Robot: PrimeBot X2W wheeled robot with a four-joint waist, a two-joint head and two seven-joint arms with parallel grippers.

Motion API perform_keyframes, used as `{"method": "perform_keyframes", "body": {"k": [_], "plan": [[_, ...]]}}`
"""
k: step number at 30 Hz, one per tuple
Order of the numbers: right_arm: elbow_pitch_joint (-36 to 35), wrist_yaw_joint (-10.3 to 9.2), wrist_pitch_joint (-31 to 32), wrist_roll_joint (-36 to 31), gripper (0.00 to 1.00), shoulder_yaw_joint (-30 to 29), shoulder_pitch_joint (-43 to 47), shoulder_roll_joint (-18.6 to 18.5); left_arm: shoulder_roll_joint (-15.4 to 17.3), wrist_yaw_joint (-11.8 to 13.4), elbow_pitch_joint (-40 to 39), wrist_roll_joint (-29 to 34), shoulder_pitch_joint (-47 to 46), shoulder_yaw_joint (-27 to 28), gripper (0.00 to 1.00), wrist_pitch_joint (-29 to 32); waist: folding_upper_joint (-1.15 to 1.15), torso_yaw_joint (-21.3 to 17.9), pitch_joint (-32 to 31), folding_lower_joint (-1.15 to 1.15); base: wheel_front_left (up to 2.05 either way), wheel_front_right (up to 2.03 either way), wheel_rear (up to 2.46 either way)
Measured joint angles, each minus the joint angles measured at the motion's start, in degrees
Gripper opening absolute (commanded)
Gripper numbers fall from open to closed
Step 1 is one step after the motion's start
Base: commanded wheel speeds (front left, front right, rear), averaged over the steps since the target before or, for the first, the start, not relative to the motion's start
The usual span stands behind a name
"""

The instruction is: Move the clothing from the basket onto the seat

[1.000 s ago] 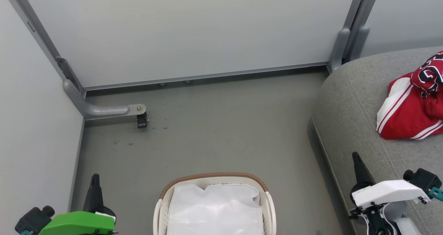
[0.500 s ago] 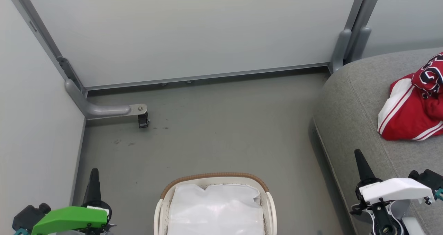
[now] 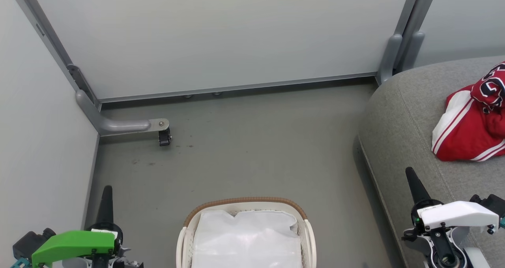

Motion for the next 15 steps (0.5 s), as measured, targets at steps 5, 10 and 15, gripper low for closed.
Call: {"method": "perform_keyframes", "body": {"k": [5, 10, 15], "plan": [[-0.43, 0.0, 0.75, 2.65, 0.0, -0.24, 0.04, -0.03, 0.01, 0.0, -0.18, -2.57, -0.42, 0.14, 0.0, 0.71, 0.0, 0.1, -0.04, 0.0, 0.0, 0.0, 0.0], [-0.82, 0.0, 1.4, 4.93, 0.0, -0.44, 0.07, -0.04, 0.01, 0.0, -0.23, -4.71, -0.63, 0.24, 0.0, 1.26, 0.0, 0.2, -0.08, 0.0, 0.0, 0.0, 0.0], [-1.25, 0.0, 1.96, 7.27, 0.0, -0.65, 0.08, -0.07, 0.01, 0.0, -0.3, -7.08, -1.14, 0.38, 0.0, 1.86, 0.0, 0.3, -0.11, 0.0, 0.0, 0.0, 0.0]]}}
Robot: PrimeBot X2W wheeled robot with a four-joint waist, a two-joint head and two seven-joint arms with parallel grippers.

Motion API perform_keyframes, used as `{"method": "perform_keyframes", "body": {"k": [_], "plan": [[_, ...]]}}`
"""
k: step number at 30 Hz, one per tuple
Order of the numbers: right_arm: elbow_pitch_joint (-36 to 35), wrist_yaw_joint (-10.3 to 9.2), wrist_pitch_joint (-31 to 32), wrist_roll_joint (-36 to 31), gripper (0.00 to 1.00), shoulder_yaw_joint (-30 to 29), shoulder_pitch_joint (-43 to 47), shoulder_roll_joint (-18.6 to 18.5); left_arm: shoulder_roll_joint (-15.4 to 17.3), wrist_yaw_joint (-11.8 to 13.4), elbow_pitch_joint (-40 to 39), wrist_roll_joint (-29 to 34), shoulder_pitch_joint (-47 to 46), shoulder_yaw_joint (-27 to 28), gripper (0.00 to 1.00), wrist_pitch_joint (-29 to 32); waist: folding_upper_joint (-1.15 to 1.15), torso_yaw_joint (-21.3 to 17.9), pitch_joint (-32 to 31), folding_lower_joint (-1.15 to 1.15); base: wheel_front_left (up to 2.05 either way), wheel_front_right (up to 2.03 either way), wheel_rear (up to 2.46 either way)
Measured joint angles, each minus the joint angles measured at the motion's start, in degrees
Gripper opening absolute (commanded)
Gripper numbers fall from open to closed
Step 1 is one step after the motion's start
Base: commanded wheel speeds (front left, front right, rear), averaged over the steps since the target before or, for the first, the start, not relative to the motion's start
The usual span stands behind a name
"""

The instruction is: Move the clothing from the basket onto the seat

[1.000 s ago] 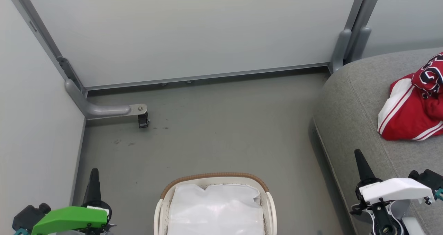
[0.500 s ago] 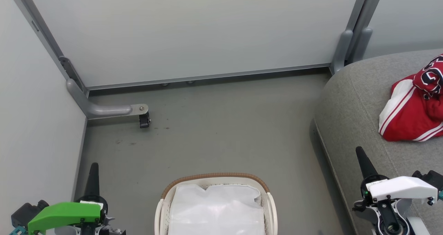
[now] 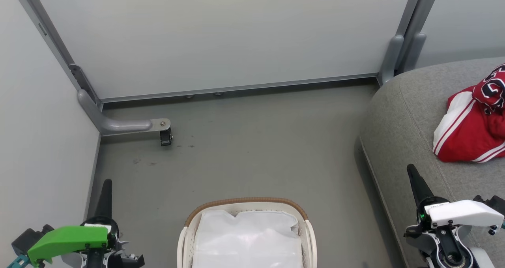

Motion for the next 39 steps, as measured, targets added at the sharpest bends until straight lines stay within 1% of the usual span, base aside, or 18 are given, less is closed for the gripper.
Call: {"method": "perform_keyframes", "body": {"k": [32, 39], "plan": [[-2.26, -0.03, 3.49, 13.0, 0.0, -1.2, 0.05, -0.1, 0.03, 0.0, -0.73, -12.66, -1.99, 0.83, 0.0, 3.49, 0.0, 0.63, -0.24, 0.0, 0.0, 0.0, 0.0], [-2.32, -0.04, 3.5, 13.11, 0.0, -1.21, 0.06, -0.1, 0.03, 0.0, -0.78, -12.72, -2.07, 0.85, 0.0, 3.49, 0.0, 0.64, -0.24, 0.0, 0.0, 0.0, 0.0]]}}
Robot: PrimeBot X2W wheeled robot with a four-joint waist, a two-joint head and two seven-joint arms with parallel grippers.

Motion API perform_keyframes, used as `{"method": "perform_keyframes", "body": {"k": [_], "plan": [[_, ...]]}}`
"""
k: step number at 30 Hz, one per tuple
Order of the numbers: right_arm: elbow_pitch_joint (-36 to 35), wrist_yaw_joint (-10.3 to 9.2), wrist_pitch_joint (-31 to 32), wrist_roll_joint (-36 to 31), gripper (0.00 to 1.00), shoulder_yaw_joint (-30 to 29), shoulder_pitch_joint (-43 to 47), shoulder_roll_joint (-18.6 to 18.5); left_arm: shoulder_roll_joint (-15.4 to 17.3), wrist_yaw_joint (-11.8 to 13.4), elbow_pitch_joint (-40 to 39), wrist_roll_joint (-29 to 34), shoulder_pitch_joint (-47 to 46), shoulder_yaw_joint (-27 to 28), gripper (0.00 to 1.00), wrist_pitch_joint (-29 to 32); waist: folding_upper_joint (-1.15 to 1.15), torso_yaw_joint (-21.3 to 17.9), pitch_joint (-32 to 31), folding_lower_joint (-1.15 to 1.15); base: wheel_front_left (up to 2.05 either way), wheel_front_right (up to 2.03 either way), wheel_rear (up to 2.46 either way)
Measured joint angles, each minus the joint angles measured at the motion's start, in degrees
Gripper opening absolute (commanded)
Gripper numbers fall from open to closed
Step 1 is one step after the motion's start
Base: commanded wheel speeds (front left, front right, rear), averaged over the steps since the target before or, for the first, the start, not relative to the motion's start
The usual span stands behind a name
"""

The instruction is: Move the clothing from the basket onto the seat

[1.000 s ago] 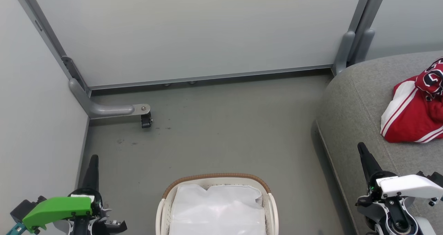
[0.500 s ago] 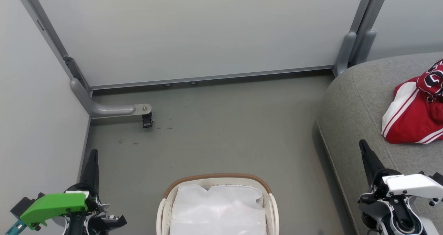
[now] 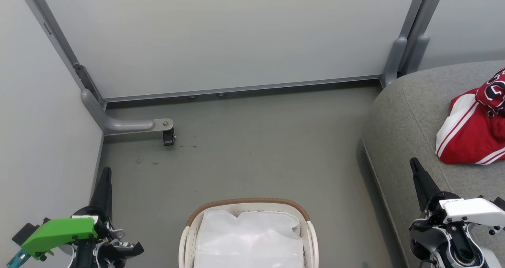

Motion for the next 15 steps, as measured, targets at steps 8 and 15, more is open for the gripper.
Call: {"method": "perform_keyframes", "body": {"k": [8, 15], "plan": [[0.0, 0.0, 0.01, 0.0, 0.0, 0.0, 0.0, 0.0, 0.0, 0.0, 0.0, 0.0, 0.0, 0.0, 0.0, 0.0, 0.0, 0.0, 0.0, 0.0, 0.0, 0.0, 0.0], [-0.01, 0.0, 0.01, 0.0, 0.0, 0.0, 0.0, 0.0, 0.0, 0.0, 0.0, 0.0, 0.0, 0.0, 0.0, 0.0, 0.0, 0.0, 0.0, 0.0, 0.0, 0.0, 0.0]]}}
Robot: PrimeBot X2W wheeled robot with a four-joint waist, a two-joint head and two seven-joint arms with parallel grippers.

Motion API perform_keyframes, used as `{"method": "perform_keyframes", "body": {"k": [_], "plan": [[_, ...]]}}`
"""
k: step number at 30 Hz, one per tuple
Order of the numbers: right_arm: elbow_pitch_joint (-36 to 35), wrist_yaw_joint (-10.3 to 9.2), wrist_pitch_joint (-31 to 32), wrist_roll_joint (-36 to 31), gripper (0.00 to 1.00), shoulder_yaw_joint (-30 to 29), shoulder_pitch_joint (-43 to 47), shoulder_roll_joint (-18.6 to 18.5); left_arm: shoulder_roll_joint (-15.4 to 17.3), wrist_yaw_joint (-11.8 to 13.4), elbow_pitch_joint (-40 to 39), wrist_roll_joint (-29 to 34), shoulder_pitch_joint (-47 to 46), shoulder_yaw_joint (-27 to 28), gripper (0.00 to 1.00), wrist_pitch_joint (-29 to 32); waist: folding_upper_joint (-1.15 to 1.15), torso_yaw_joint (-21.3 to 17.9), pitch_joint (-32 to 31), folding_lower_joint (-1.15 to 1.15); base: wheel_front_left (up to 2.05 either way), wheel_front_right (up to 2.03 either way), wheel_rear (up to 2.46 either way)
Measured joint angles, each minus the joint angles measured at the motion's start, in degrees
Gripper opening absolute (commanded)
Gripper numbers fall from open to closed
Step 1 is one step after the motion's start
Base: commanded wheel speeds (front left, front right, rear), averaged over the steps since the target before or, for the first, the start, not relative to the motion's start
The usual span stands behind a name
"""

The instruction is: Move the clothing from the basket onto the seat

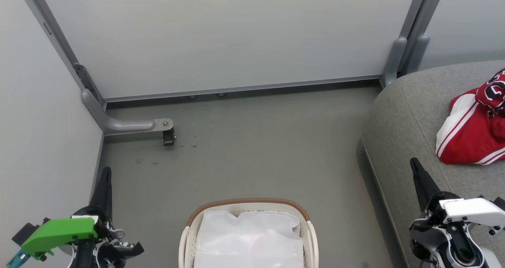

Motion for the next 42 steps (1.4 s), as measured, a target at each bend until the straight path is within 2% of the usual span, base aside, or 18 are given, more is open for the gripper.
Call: {"method": "perform_keyframes", "body": {"k": [42], "plan": [[0.0, 0.0, -0.01, 0.0, 0.0, 0.0, 0.01, 0.0, 0.01, 0.0, 0.0, 0.0, 0.0, 0.0, 0.0, 0.0, 0.0, 0.0, 0.0, 0.0, 0.0, 0.0, 0.0]]}}
